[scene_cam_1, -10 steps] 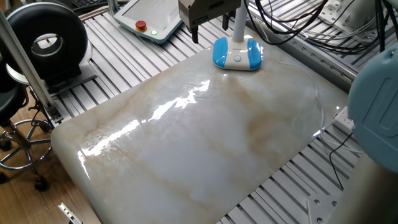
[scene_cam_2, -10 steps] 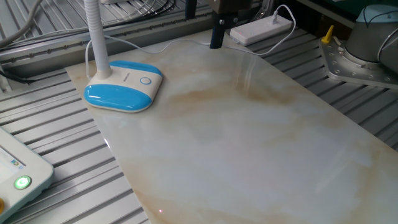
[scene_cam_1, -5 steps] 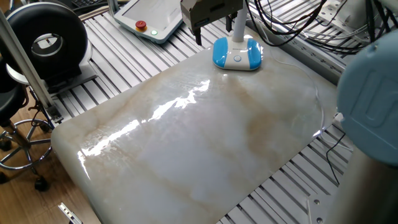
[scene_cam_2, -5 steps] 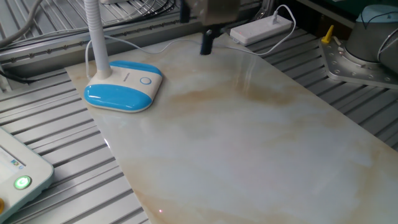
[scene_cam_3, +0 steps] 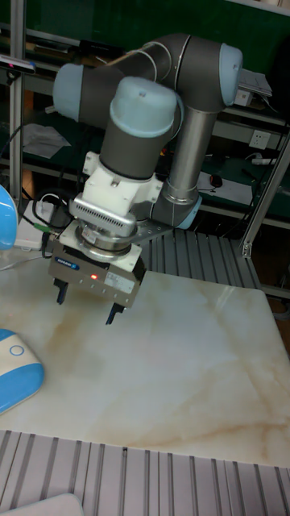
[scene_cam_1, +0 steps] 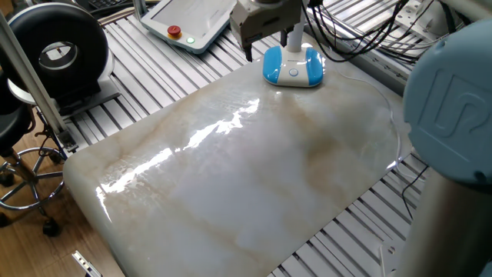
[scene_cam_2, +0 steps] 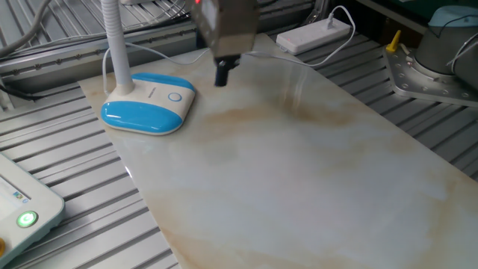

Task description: Turn on the desk lamp by pressing the button

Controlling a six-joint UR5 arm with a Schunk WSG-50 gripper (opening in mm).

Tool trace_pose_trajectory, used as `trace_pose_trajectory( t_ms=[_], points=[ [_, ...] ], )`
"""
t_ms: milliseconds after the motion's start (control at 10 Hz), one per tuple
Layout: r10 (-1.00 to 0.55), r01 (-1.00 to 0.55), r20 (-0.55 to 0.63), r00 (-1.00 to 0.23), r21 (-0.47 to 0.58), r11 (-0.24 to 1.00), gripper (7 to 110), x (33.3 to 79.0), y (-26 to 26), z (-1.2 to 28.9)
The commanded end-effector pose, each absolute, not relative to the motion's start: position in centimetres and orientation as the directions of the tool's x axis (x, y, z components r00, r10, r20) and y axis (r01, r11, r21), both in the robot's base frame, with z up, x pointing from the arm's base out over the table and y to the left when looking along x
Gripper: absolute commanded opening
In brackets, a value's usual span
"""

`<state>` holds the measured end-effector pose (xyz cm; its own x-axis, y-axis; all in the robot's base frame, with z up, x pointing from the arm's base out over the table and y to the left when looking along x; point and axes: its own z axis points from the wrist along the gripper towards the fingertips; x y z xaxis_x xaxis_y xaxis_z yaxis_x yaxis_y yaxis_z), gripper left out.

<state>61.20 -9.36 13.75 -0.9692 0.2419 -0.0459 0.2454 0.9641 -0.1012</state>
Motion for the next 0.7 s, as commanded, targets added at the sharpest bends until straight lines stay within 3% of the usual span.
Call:
trace_pose_trajectory(
  t_ms=[0,600],
  points=[
    [0.266,0.272,-0.089,-0.960,-0.060,0.960,88,62.3,-10.4,10.9],
    [0.276,0.280,-0.100,-0.956,-0.034,0.959,88,62.4,-10.6,8.7]
  ],
)
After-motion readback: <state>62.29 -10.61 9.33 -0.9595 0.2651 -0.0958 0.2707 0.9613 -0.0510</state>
